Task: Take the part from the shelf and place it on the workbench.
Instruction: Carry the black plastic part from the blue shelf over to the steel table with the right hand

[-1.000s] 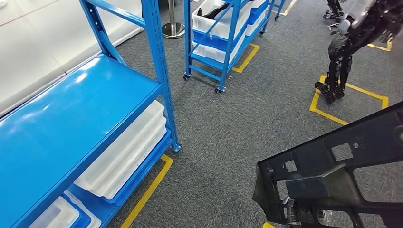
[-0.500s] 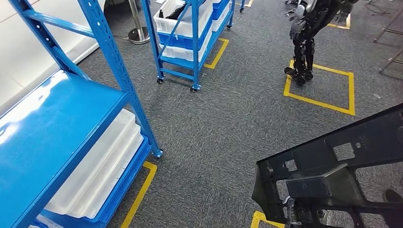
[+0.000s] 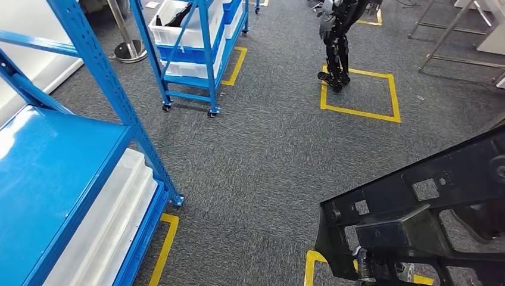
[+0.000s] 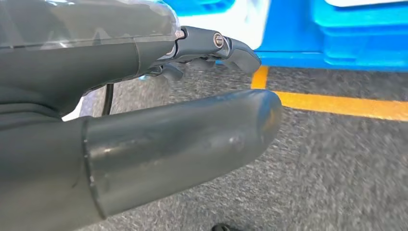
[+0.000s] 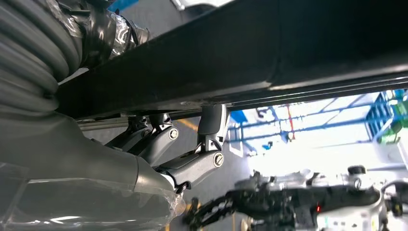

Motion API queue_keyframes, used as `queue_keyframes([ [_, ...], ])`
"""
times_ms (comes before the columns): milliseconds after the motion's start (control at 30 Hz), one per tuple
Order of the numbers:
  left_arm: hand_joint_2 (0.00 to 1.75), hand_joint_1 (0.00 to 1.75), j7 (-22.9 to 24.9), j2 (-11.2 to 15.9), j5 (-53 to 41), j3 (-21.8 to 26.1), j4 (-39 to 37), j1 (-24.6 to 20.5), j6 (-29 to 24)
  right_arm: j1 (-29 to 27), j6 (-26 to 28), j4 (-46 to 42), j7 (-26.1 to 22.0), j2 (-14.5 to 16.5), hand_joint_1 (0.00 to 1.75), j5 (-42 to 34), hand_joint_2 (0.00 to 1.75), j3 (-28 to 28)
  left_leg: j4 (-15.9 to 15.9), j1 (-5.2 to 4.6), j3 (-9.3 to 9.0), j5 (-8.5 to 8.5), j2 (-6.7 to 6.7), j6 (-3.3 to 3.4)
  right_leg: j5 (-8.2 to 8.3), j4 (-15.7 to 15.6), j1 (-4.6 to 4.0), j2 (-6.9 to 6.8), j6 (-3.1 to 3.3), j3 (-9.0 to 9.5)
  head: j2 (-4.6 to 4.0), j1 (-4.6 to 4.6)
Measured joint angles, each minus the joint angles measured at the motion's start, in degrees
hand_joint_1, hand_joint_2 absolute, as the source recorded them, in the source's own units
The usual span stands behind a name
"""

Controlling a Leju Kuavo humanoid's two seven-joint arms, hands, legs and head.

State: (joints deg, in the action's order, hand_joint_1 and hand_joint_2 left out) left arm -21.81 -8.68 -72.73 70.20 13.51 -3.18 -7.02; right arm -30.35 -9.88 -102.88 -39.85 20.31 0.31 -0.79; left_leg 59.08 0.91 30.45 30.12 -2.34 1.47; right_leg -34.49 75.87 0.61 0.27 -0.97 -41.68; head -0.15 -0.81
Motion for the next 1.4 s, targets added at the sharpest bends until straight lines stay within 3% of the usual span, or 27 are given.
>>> queue_keyframes([
  [67,0.0,0.0,0.0,0.0,-0.1,0.0,0.0,-0.2,0.0,0.0,0.0,0.1,0.0,0.0,1.75,0.0,1.75,0.0,0.0,-0.1,-0.29,0.22,-1.28,-0.06,3.55,-6.1,-0.19,-0.89,0.52,3.41,0.0,0.0],
  [133,0.0,0.0,0.0,-0.1,-0.1,0.0,0.0,-0.3,0.0,0.1,0.0,0.2,0.0,0.0,1.75,0.0,1.75,0.0,0.0,-0.24,-0.62,0.51,-2.35,-0.34,5.69,-13.1,-0.93,-3.14,1.26,7.12,0.0,0.01],
  [200,0.0,0.0,-0.1,-0.2,-0.1,0.0,0.0,-0.3,0.0,0.1,0.1,0.2,0.0,0.0,1.75,0.1,1.75,0.0,-0.2,-0.33,-0.84,0.69,-3.43,-0.79,5.69,-15.3,-1.65,-3.93,1.72,7.96,0.0,0.01],
  [267,0.0,0.0,-0.1,-0.3,-0.1,0.0,0.0,-0.4,0.0,-0.1,0.1,0.2,0.0,0.0,1.75,0.1,1.75,0.0,-0.3,-0.29,-1.21,0.94,-4.05,-1.33,6.07,-16.0,-1.59,-2.64,2.15,8.03,0.0,0.02],
  [333,0.0,0.0,-0.1,-0.3,-0.1,0.0,0.0,-0.6,0.0,-0.1,0.1,0.2,0.0,0.0,1.75,0.1,1.75,0.0,1.7,-0.2,-0.63,2.61,-1.92,-1.7,6.54,-17.0,-1.13,-1.53,2.77,8.55,0.0,0.03],
  [400,0.0,0.0,-0.1,-0.3,-0.1,0.0,0.0,-0.4,0.0,0.0,0.1,0.2,0.0,0.0,1.75,0.1,1.75,0.2,8.2,-0.1,2.3,6.03,1.07,-1.86,6.73,-17.3,-0.88,-0.41,3.19,8.8,0.0,0.05],
  [467,0.0,0.0,0.0,-0.3,-0.1,0.0,0.0,-0.1,0.0,0.0,0.1,0.3,0.0,0.0,1.75,0.1,1.75,0.3,14.6,-0.05,5.64,8.05,1.92,-2.07,6.71,-17.2,-0.88,1.07,3.31,8.8,0.0,0.07],
  [500,0.0,0.0,0.0,-0.3,-0.1,0.0,0.0,-0.1,0.0,0.0,0.1,0.3,0.0,0.0,1.75,0.1,1.75,0.3,15.3,-0.02,6.29,7.46,2.0,-2.17,6.67,-17.1,-0.84,1.91,3.28,8.83,0.0,0.06],
  [567,0.0,0.0,0.0,-0.3,0.0,0.0,0.0,0.0,0.0,0.0,0.1,0.3,0.0,0.0,1.75,0.1,1.75,0.3,10.2,0.18,4.6,3.18,2.8,-2.35,6.43,-16.6,-0.61,3.62,2.94,8.92,0.0,0.07],
  [633,0.0,0.0,0.1,-0.3,0.0,0.0,0.0,-0.1,0.1,0.1,0.1,0.3,0.0,0.0,1.75,0.1,1.75,0.3,3.5,0.57,1.98,0.16,5.87,-2.38,5.97,-15.6,-0.46,5.13,2.3,8.49,0.0,0.06],
  [700,0.0,0.0,0.2,-0.3,0.1,0.0,0.0,0.0,0.1,0.1,0.1,0.3,0.0,0.0,1.75,0.1,1.75,0.4,1.3,0.63,1.19,0.07,7.77,-1.99,5.9,-14.9,-0.38,6.46,1.56,7.7,0.0,0.03],
  [767,0.0,0.0,0.3,-0.3,0.1,0.0,0.0,-0.1,0.2,0.0,0.2,0.3,0.0,0.0,1.75,0.1,1.75,0.4,1.0,0.51,1.1,-0.18,6.57,-1.24,6.17,-14.9,-0.22,7.47,0.87,7.21,0.0,0.02],
  [833,0.0,0.0,0.2,-0.4,0.2,0.1,0.0,-0.2,0.3,-0.1,0.2,0.3,0.0,0.0,1.75,0.1,1.75,0.4,0.4,0.58,0.88,-0.5,5.01,-0.5,5.17,-13.4,-0.34,5.31,0.37,6.33,0.0,-0.01],
  [900,0.0,0.0,0.2,-0.4,0.2,0.1,0.0,-0.1,0.3,0.0,0.2,0.3,0.0,0.0,1.75,0.1,1.75,0.4,0.1,0.47,0.75,-0.58,3.33,0.0,2.08,-7.8,-0.4,1.68,-0.06,3.59,0.0,-0.03],
  [967,0.0,0.0,0.2,-0.3,0.2,0.1,0.0,0.1,0.3,0.1,0.3,0.3,0.0,0.0,1.75,0.2,1.75,0.4,0.1,0.24,0.72,-0.44,1.5,0.21,-0.49,-1.3,-0.2,0.29,-0.37,0.25,0.0,-0.02],
  [1000,0.0,0.0,0.2,-0.3,0.3,0.1,0.0,0.1,0.4,0.1,0.3,0.3,0.0,0.0,1.75,0.2,1.75,0.3,0.1,0.19,0.66,-0.33,0.61,0.24,-0.39,-0.1,-0.14,0.06,-0.42,-0.38,0.0,-0.02],
  [1033,0.0,0.0,0.2,-0.3,0.3,0.1,0.0,0.1,0.4,0.1,0.4,0.3,0.0,0.0,1.75,0.2,1.75,0.3,0.1,0.16,0.54,-0.2,-0.18,0.21,0.76,-1.1,-0.13,-0.13,-0.36,0.14,0.0,-0.02],
  [1067,0.0,0.0,0.2,-0.3,0.4,0.2,0.0,0.0,0.5,0.1,0.4,0.3,0.0,0.0,1.75,0.2,1.75,0.3,0.1,0.16,0.33,-0.04,-0.9,0.16,2.65,-4.1,-0.19,-0.52,-0.19,1.74,0.0,-0.02],
  [1133,0.0,0.0,0.2,-0.3,0.4,0.2,0.0,-0.2,0.6,0.1,0.5,0.3,0.0,0.0,1.75,0.2,1.75,0.3,0.1,0.08,-0.18,0.34,-2.11,-0.11,5.63,-11.8,-0.79,-2.83,0.52,5.85,0.0,-0.03],
  [1200,0.0,0.0,0.2,-0.4,0.4,0.2,0.0,-0.2,0.8,0.1,0.6,0.3,0.0,0.0,1.75,0.2,1.75,0.3,0.0,-0.02,-0.54,0.66,-3.16,-0.59,6.25,-15.5,-1.54,-4.29,1.26,7.63,0.0,-0.03],
  [1267,0.0,0.0,0.3,-0.4,0.4,0.3,0.0,-0.4,0.9,0.0,0.6,0.3,0.0,0.0,1.75,0.3,1.75,0.3,-0.3,-0.1,-1.02,0.88,-4.27,-1.13,6.28,-15.9,-1.72,-3.21,1.78,7.75,0.0,-0.01],
  [1300,0.0,0.0,0.3,-0.4,0.4,0.3,0.0,-0.5,0.9,-0.1,0.6,0.3,0.0,0.0,1.75,0.3,1.75,0.3,-0.2,-0.04,-1.3,1.16,-4.03,-1.4,6.46,-16.4,-1.57,-2.57,2.01,8.11,0.0,-0.02],
  [1333,0.0,0.0,0.3,-0.4,0.4,0.3,0.0,-0.5,1.0,-0.1,0.6,0.3,0.0,0.0,1.75,0.3,1.75,0.3,0.7,0.0,-1.18,1.9,-2.97,-1.6,6.68,-17.0,-1.33,-1.97,2.29,8.57,0.0,0.01],
  [1400,0.0,0.0,0.3,-0.4,0.5,0.3,0.0,-0.5,1.1,0.0,0.6,0.3,0.0,0.1,1.75,0.4,1.75,0.3,5.9,0.19,1.02,4.77,0.29,-1.88,6.95,-17.8,-0.9,-0.82,2.8,9.24,0.0,0.03],
])
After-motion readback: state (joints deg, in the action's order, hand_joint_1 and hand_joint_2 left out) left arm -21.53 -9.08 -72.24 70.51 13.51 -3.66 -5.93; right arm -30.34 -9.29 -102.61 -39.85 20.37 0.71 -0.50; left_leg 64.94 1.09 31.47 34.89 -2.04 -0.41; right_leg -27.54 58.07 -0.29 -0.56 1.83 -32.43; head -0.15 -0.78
